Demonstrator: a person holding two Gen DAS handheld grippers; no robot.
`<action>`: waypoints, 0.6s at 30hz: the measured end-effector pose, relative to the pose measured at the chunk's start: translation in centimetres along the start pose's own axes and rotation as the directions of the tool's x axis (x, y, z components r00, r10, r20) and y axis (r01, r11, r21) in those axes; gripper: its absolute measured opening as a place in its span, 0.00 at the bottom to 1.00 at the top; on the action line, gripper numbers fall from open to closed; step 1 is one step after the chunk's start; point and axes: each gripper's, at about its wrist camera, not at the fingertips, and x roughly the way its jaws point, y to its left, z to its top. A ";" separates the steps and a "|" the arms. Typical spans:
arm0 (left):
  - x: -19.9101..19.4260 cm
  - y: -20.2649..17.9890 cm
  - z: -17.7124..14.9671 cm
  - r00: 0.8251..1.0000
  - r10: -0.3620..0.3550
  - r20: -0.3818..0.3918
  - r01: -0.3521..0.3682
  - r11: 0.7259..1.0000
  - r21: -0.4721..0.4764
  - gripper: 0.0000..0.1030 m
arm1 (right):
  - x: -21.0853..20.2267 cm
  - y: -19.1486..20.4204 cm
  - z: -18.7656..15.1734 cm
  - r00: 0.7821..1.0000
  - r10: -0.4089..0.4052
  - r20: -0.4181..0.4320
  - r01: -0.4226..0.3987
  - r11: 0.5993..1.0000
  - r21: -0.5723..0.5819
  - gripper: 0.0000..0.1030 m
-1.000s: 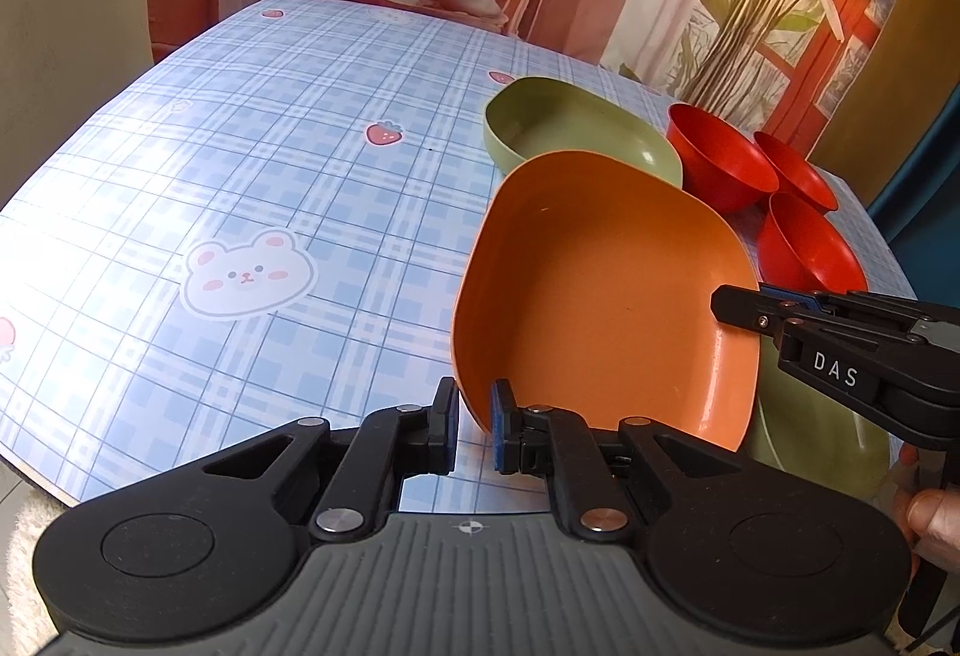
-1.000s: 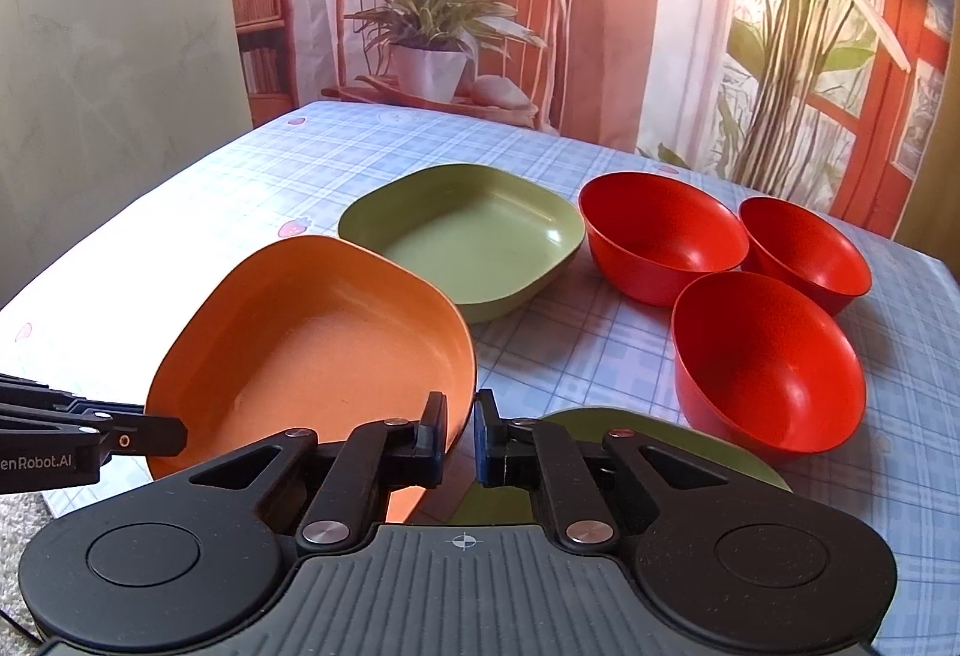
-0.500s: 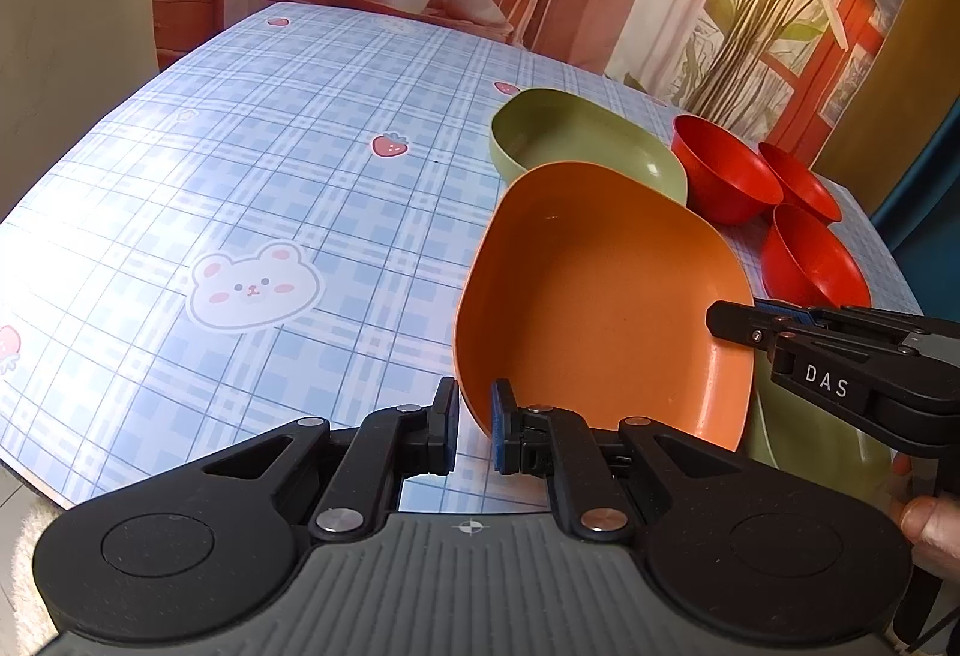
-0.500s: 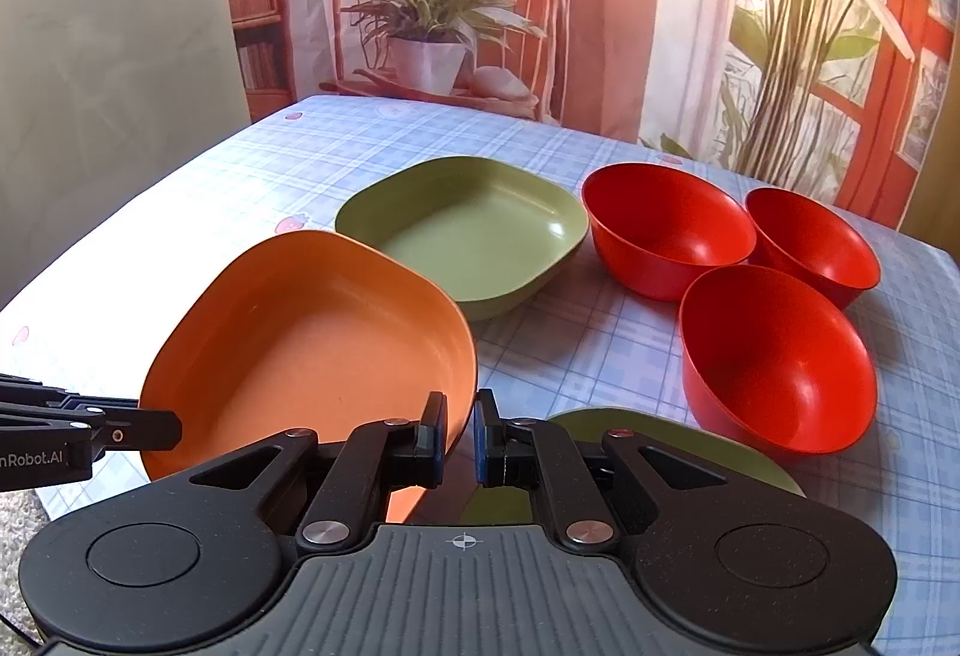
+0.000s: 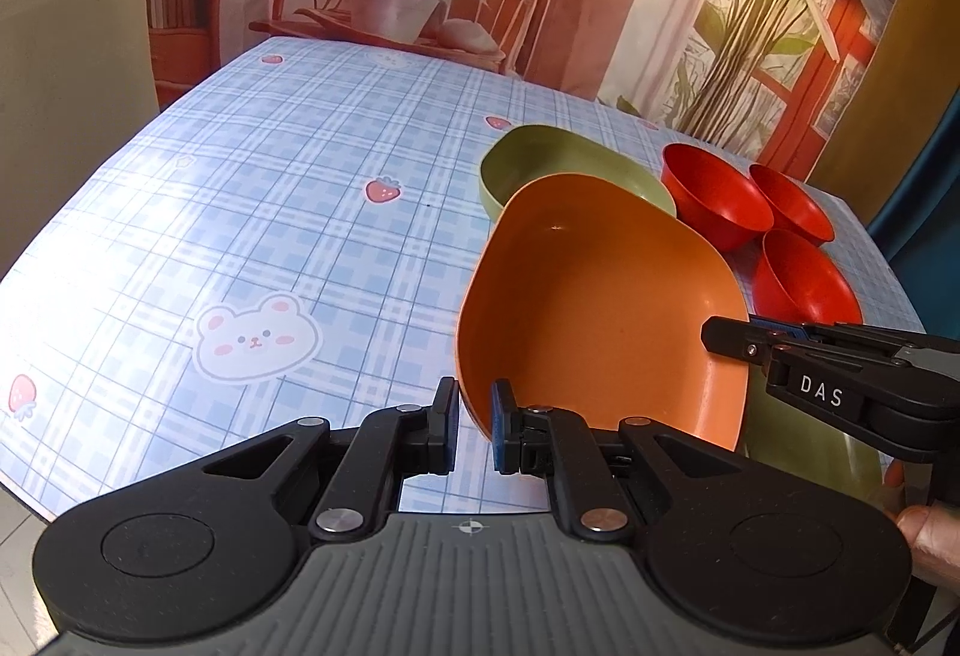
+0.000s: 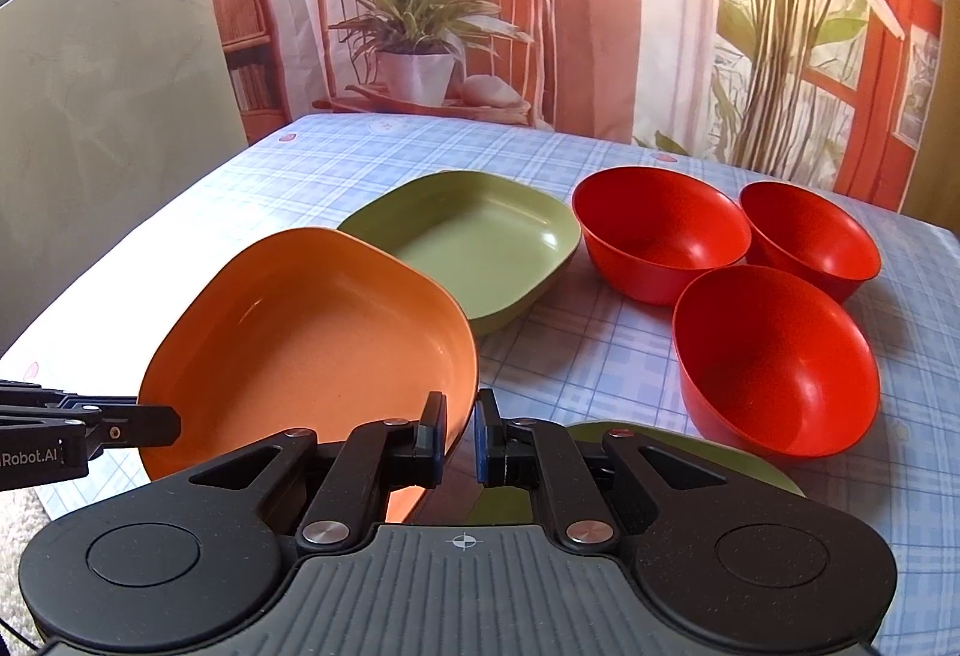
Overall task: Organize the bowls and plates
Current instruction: 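Close the left gripper on the orange plate rim and lift it, then carry the orange plate over the green square plate and lower it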
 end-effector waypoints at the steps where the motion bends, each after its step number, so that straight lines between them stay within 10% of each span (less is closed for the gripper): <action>1: -0.3 -0.1 0.3 1.000 0.001 0.007 -0.001 1.000 0.007 0.11 | -0.2 -0.1 0.2 1.000 0.001 0.005 -0.001 1.000 0.003 0.09; 18: -1.0 -2.8 6.7 0.999 -0.032 0.031 0.029 0.997 0.064 0.12 | -1.4 -3.9 6.2 0.997 0.045 0.059 -0.051 0.993 0.109 0.09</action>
